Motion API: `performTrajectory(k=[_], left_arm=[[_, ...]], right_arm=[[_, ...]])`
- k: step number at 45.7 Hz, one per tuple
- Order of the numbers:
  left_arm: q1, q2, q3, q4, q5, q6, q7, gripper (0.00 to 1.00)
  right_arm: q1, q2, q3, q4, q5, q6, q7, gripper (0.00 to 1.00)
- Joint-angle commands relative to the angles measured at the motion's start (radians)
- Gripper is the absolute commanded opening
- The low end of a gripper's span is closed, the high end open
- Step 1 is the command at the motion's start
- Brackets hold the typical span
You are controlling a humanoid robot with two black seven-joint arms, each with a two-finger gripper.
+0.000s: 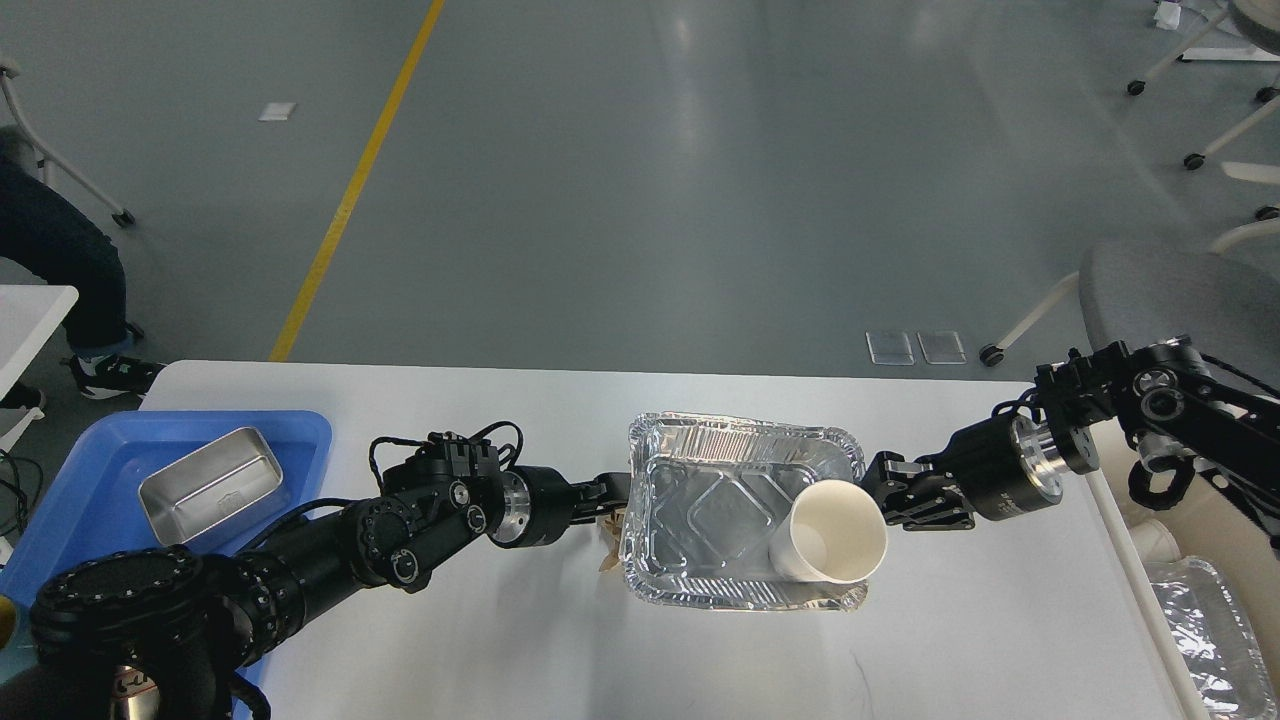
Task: Tidy desktop
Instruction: 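Reach the left gripper down to the crumpled brown paper beside the foil tray, then grasp the crumpled brown paper with the left gripper and lift it high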
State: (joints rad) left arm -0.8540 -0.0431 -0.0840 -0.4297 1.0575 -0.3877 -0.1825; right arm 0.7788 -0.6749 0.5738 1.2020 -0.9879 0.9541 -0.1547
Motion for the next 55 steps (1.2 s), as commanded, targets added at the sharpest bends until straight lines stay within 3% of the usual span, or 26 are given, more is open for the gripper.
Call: performTrajectory(k=[1, 8, 21, 29, 40, 55], left_arm=[[0.003, -0.001, 0.062, 0.002, -0.01, 0.0, -0.008, 0.52], [0.001, -0.018, 0.07, 0.002, -0.002, -0.003, -0.015, 0.46], [0.001, -0.029, 0.069, 0.002, -0.001, -0.013, -0.014, 0.45], [-0.002, -0.035, 0.07, 0.016, -0.014, -0.011, -0.018, 0.35], [-0.01, -0.037, 0.07, 0.016, -0.01, -0.017, -0.018, 0.03], [-0.031, -0.015, 0.07, 0.009, -0.01, -0.059, -0.02, 0.0]], right_arm=[[-0.001, 0.0, 0.0, -0.001, 0.0, 0.0, 0.001, 0.0], [-0.003, -0.002, 0.0, 0.001, 0.0, 0.0, 0.001, 0.0], [-0.01, -0.008, 0.001, 0.001, 0.0, 0.0, 0.001, 0.0], [-0.012, -0.008, 0.003, 0.005, 0.0, -0.002, 0.0, 0.0], [-0.012, -0.011, 0.003, 0.007, 0.0, -0.002, 0.0, 0.0], [-0.012, -0.011, 0.003, 0.005, 0.0, -0.003, 0.0, 0.0]])
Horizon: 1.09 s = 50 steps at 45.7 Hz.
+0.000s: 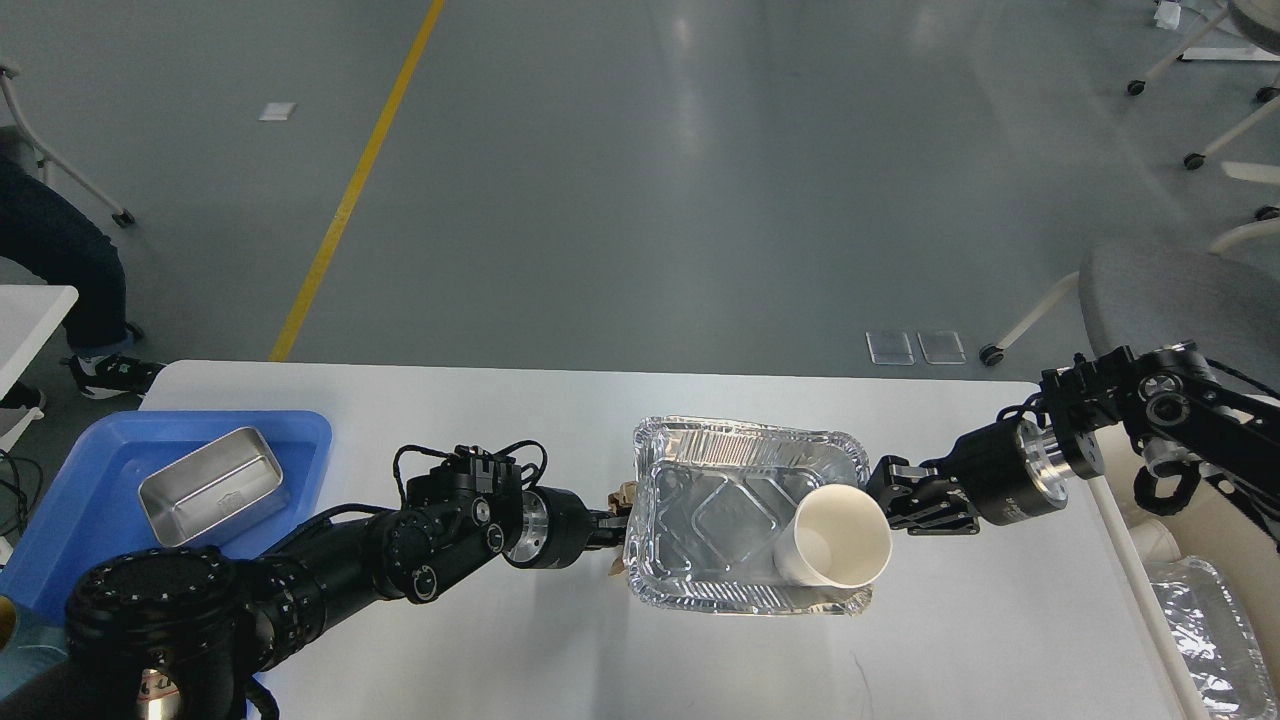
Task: Tidy desktop
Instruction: 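Grasp the crumpled brown paper with the left gripper and lift it high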
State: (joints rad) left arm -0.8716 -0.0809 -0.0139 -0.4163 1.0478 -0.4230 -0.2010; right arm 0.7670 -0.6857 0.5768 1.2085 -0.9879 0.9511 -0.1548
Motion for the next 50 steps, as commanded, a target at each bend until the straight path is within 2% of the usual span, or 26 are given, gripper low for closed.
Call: performTrajectory(k=[1, 22, 35, 50], left_arm=[[-0.017, 0.035, -0.001, -0.004, 0.0, -0.029, -0.003, 0.0], [-0.113, 0.47, -0.043, -0.13, -0.018, -0.148, -0.098, 0.0], [-0.256, 0.651, -0.204, -0.142, -0.04, -0.269, -0.106, 0.0], [-0.446, 0.728, -0.212, -0.142, -0.054, -0.367, -0.097, 0.01]], right_arm=[[0.0, 0.0, 0.0, -0.001, 0.0, 0.0, 0.0, 0.0], [-0.003, 0.012, -0.002, -0.003, -0.002, 0.001, 0.0, 0.0], [-0.005, 0.051, -0.011, -0.009, -0.002, 0.001, 0.0, 0.0], [0.003, 0.136, -0.018, -0.014, 0.003, 0.005, -0.002, 0.0]])
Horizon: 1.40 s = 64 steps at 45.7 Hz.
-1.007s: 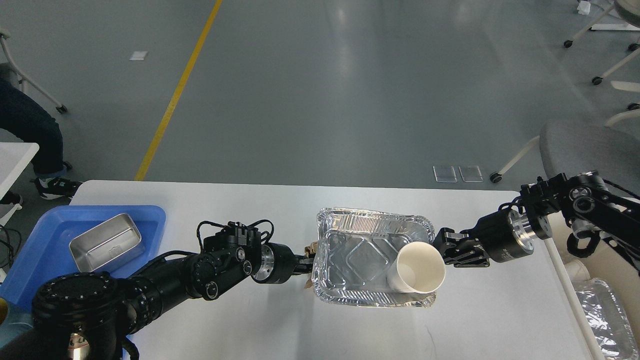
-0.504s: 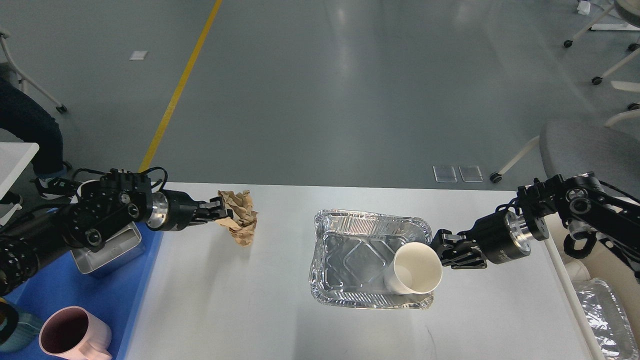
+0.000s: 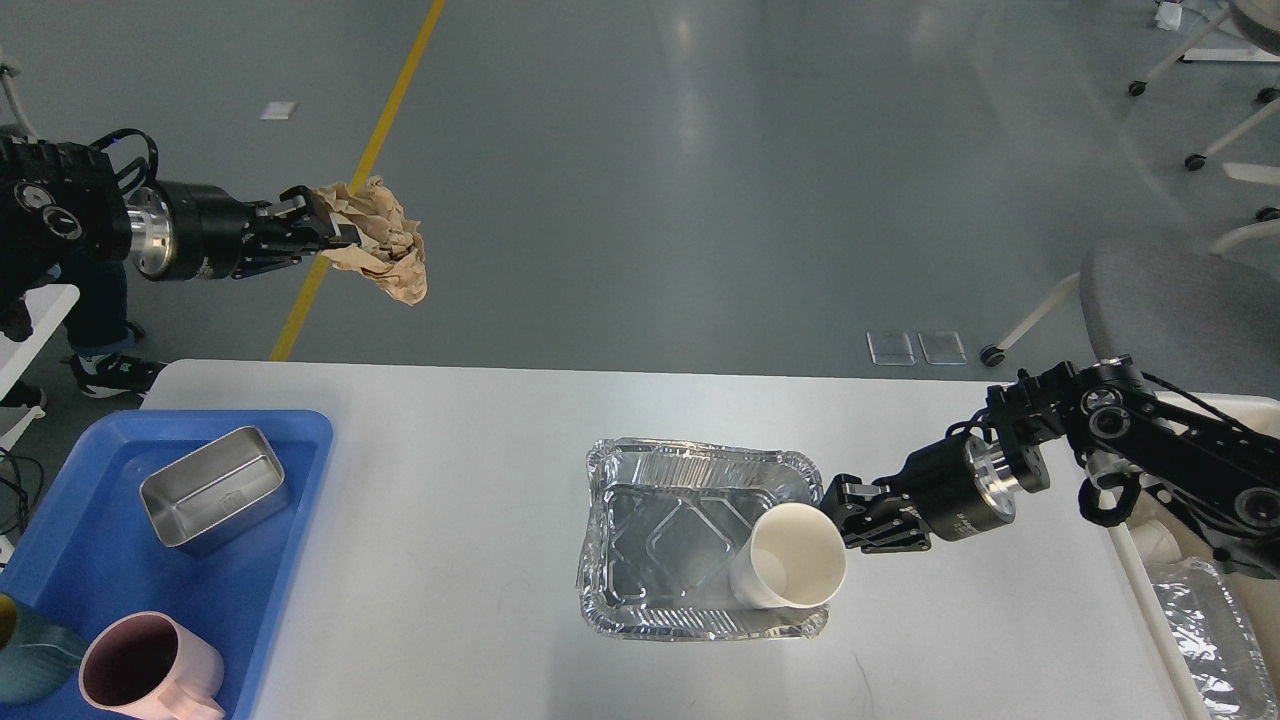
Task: Tidy desktop
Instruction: 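Grasp the crumpled brown paper with the left gripper and lift it high, then carry the brown paper over the foil tray and release it inside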
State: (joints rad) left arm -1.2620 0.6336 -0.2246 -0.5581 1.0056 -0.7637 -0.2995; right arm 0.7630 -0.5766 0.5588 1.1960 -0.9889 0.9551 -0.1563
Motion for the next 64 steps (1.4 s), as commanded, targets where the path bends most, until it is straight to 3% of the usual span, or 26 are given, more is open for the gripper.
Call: performTrajectory(k=[1, 15, 22, 32, 64], left_arm=[[-0.066, 0.015, 0.001, 0.001, -0.013, -0.032, 0.002, 0.01], [-0.18, -0.009, -0.004, 0.0, -0.015, -0.088, 0.006, 0.02], [-0.229, -0.089, -0.007, 0.0, -0.025, -0.135, -0.006, 0.02], [-0.287, -0.201, -0.002, 0.0, -0.05, -0.195, 0.01, 0.02], [-0.339, -0.373, 0.036, -0.019, -0.039, -0.196, 0.051, 0.03]], right_arm=[[0.01, 0.033, 0.0, -0.001, 0.003, 0.001, 0.0, 0.0], [0.064, 0.113, -0.002, -0.07, 0.007, -0.001, 0.0, 0.0], [0.07, 0.136, -0.004, -0.085, 0.001, -0.002, -0.002, 0.0], [0.067, 0.138, -0.007, -0.09, -0.002, -0.006, -0.002, 0.0], [0.078, 0.129, -0.005, -0.119, -0.017, -0.018, -0.002, 0.0]])
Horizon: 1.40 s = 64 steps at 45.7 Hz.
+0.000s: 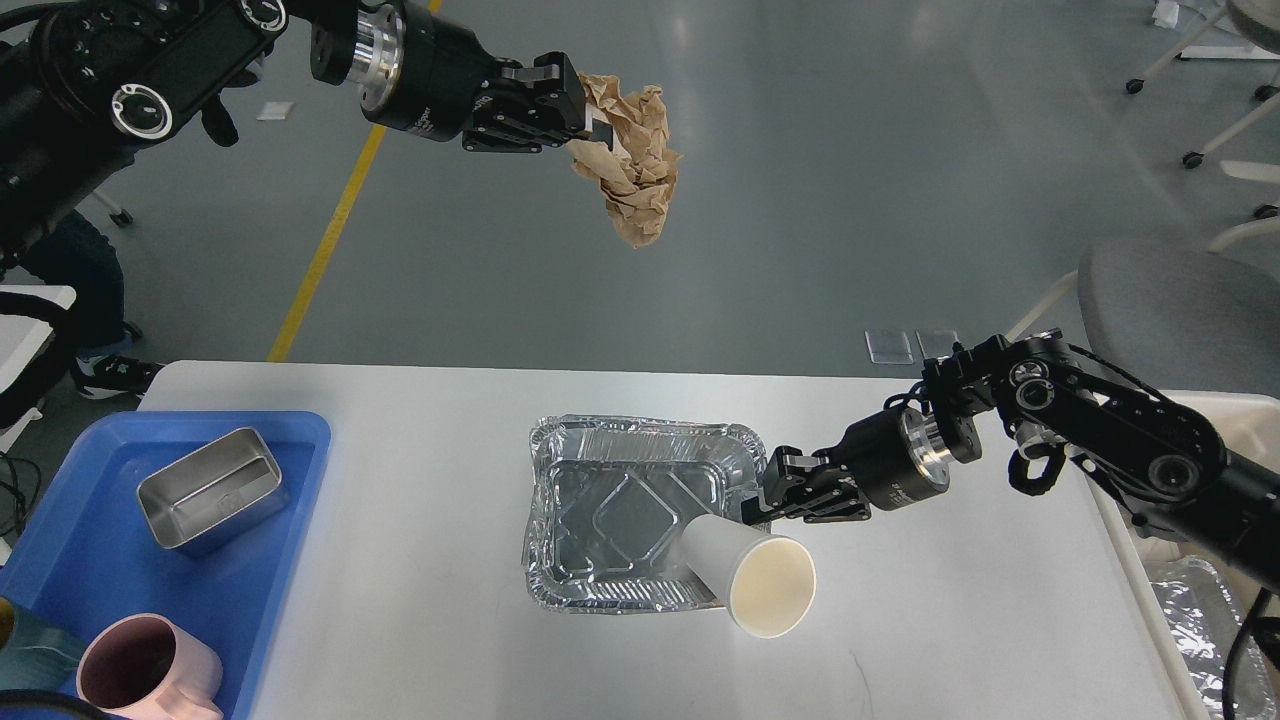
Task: Tidy desktop
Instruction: 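Carry the brown paper over the foil tray and release it inside, then raise the left gripper away and lift the foil tray with the right gripper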
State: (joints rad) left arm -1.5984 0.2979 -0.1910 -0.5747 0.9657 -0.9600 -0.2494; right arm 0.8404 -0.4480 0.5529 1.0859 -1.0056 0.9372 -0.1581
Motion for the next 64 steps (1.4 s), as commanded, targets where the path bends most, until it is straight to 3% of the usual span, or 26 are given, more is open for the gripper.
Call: performTrajectory(k=[1, 23, 30, 38, 49, 54, 60, 64], left_arm=[[-0.003, -0.046, 0.002, -0.002, 0.001, 0.0, 0.001, 0.03], [-0.006, -0.221, 0.025, -0.048, 0.001, 0.0, 0.004, 0.06], [-0.008, -0.227, 0.044, -0.05, 0.002, 0.0, 0.007, 0.07], [-0.006, -0.224, 0.067, -0.077, 0.005, 0.0, 0.044, 0.07], [-0.006, -0.215, 0.082, -0.077, 0.005, 0.0, 0.044, 0.09], [-0.003, -0.209, 0.082, -0.073, 0.004, 0.0, 0.044, 0.21], [0.008, -0.204, 0.07, -0.057, -0.012, 0.0, 0.038, 0.63], [0.029, -0.203, 0.067, -0.039, -0.051, 0.0, 0.044, 0.82]], right_arm=[[0.0, 0.0, 0.001, -0.014, -0.001, 0.0, -0.001, 0.0], [-0.015, 0.002, 0.001, -0.03, -0.014, 0.0, -0.012, 0.0], [-0.018, 0.002, -0.001, -0.037, -0.018, 0.0, -0.012, 0.0], [-0.021, 0.002, 0.001, -0.038, -0.03, 0.0, -0.012, 0.0], [-0.021, 0.002, 0.001, -0.04, -0.03, 0.0, -0.012, 0.0], [-0.021, 0.002, 0.001, -0.04, -0.03, 0.0, -0.012, 0.0], [-0.023, 0.003, 0.001, -0.04, -0.031, 0.0, -0.012, 0.0], [-0.026, 0.003, 0.001, -0.04, -0.042, 0.0, -0.012, 0.0]])
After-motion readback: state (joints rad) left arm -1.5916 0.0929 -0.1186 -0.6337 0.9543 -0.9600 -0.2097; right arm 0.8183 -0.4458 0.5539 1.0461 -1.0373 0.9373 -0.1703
